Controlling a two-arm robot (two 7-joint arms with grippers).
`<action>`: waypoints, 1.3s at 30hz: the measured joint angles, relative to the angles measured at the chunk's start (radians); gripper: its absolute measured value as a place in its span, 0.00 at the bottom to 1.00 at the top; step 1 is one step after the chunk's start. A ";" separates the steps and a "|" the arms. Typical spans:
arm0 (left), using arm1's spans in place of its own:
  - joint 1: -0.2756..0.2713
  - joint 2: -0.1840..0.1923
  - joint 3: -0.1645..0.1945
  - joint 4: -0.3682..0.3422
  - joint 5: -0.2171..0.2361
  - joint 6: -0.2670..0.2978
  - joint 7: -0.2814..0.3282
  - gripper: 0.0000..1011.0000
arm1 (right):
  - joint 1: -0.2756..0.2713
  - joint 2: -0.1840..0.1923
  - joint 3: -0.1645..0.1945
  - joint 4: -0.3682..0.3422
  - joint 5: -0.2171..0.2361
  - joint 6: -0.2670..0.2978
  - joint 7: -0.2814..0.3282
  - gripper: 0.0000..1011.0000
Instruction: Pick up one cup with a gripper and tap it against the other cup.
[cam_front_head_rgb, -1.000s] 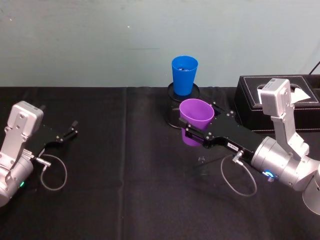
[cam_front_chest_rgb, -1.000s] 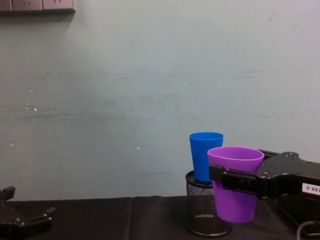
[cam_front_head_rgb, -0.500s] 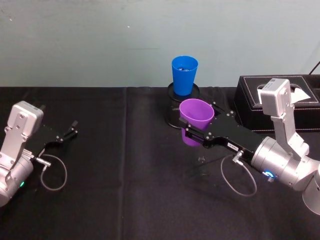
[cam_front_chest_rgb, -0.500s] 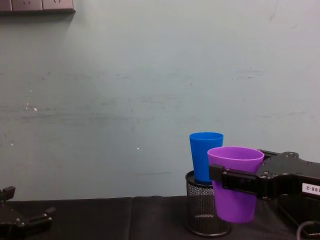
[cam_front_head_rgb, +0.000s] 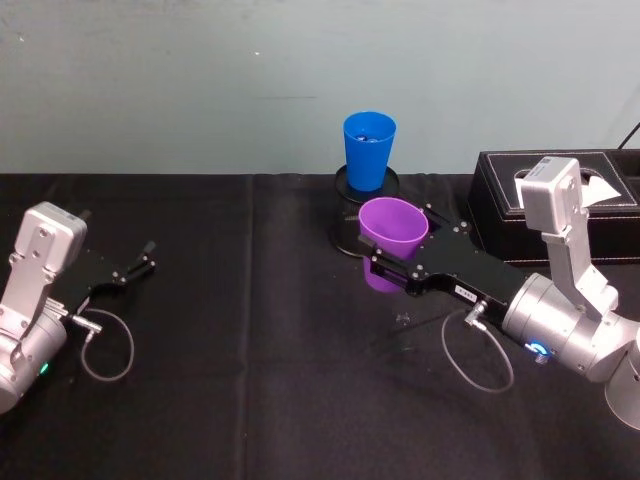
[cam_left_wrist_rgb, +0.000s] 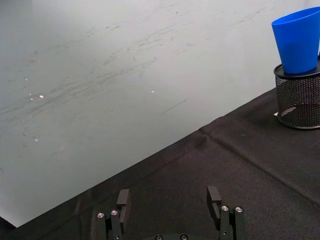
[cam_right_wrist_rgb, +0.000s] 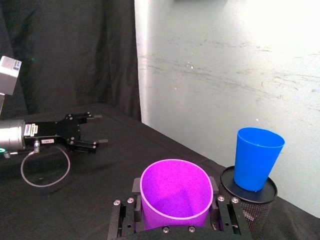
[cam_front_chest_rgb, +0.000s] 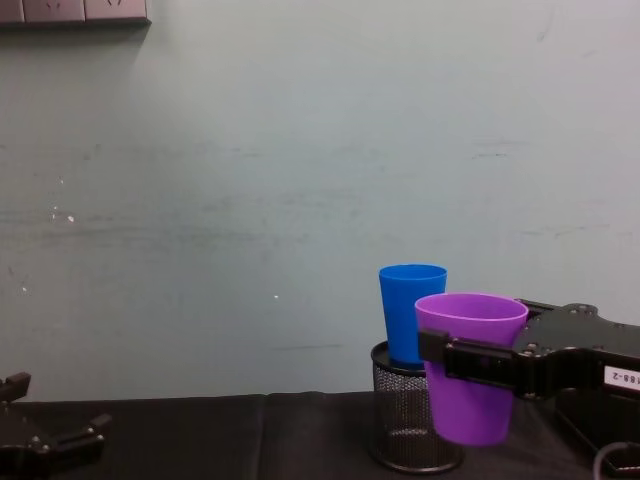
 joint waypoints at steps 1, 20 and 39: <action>0.000 0.000 0.000 0.000 0.000 0.000 0.000 0.99 | 0.000 0.000 0.000 0.000 0.000 0.000 0.000 0.73; 0.000 0.000 0.000 0.000 0.000 0.000 0.000 0.99 | 0.140 -0.122 -0.044 0.188 -0.026 0.017 -0.056 0.73; 0.000 0.000 0.000 0.000 0.000 0.000 0.000 0.99 | 0.268 -0.209 -0.042 0.371 -0.052 0.008 -0.072 0.73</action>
